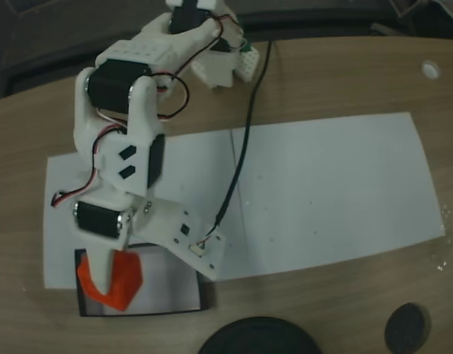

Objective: Grab a orange square and put it in the box.

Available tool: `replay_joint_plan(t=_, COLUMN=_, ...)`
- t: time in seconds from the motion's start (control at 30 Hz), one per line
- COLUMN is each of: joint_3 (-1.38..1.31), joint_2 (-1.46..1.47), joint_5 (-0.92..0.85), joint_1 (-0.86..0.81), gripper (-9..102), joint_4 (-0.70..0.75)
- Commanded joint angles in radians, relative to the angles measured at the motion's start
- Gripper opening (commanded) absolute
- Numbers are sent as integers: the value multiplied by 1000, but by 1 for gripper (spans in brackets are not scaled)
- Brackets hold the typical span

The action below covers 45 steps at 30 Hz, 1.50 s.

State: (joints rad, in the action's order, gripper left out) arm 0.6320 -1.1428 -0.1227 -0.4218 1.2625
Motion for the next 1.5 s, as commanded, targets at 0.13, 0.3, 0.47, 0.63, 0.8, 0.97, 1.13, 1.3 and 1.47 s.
replay_joint_plan(t=0.13, joint_3=-64, joint_2=52, joint_5=8, joint_1=-6, gripper=9, joint_4=17)
replay_joint_plan(t=0.3, joint_3=-72, joint_2=117, joint_5=31, joint_1=-25, gripper=9, joint_4=51)
replay_joint_plan(t=0.47, joint_3=-66, joint_2=155, joint_5=48, joint_1=-31, gripper=9, joint_4=61)
replay_joint_plan(t=0.63, joint_3=-74, joint_2=186, joint_5=49, joint_1=-28, gripper=12, joint_4=66)
replay_joint_plan(t=0.8, joint_3=-74, joint_2=179, joint_5=49, joint_1=-25, gripper=31, joint_4=94)
replay_joint_plan(t=0.97, joint_3=-115, joint_2=141, joint_5=49, joint_1=-31, gripper=34, joint_4=104)
replay_joint_plan(t=1.13, joint_3=-230, joint_2=43, joint_5=48, joint_1=-26, gripper=28, joint_4=192)
replay_joint_plan(t=1.3, joint_3=-390, joint_2=-124, joint_5=66, joint_1=0, gripper=-1, joint_4=342)
replay_joint_plan(t=1.47, joint_3=-439, joint_2=-348, joint_5=150, joint_1=147, gripper=-1, joint_4=474)
